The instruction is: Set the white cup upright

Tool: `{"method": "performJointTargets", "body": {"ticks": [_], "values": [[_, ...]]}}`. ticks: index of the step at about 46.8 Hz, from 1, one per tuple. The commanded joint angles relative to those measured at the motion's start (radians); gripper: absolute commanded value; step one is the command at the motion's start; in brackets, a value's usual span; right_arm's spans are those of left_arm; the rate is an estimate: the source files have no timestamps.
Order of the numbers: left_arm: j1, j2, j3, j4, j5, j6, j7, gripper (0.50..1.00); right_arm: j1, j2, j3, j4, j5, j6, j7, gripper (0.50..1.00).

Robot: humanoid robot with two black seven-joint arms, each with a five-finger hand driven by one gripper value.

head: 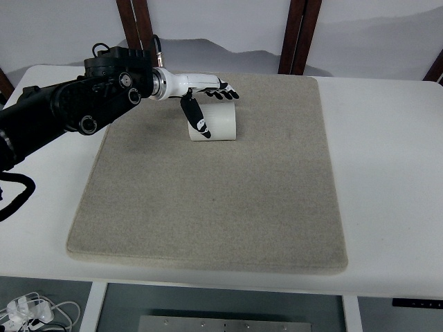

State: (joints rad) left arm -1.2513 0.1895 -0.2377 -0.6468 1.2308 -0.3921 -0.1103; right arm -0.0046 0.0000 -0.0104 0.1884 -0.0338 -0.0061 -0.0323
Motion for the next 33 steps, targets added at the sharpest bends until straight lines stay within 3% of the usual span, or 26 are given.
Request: {"method": "performJointTargets", "body": {"ticks": [1, 26, 33], "values": [[0.000, -0.016, 0.000, 0.018, 0.001, -0.001, 0.000, 0.988, 0.000, 0.000, 0.001, 0.000, 0.000, 0.000, 0.000, 0.952], [0.004, -0.041, 0.028, 0.058, -0.002, 0.016, -0.002, 0.975, 0.000, 0.000, 0.001, 0.000, 0.000, 0.000, 0.000, 0.952], [0.004, -0.050, 0.029, 0.068, -0.001, 0.027, -0.002, 0.932, 0.000, 0.000, 0.000, 0.000, 0.000, 0.000, 0.000, 0.952]]}}
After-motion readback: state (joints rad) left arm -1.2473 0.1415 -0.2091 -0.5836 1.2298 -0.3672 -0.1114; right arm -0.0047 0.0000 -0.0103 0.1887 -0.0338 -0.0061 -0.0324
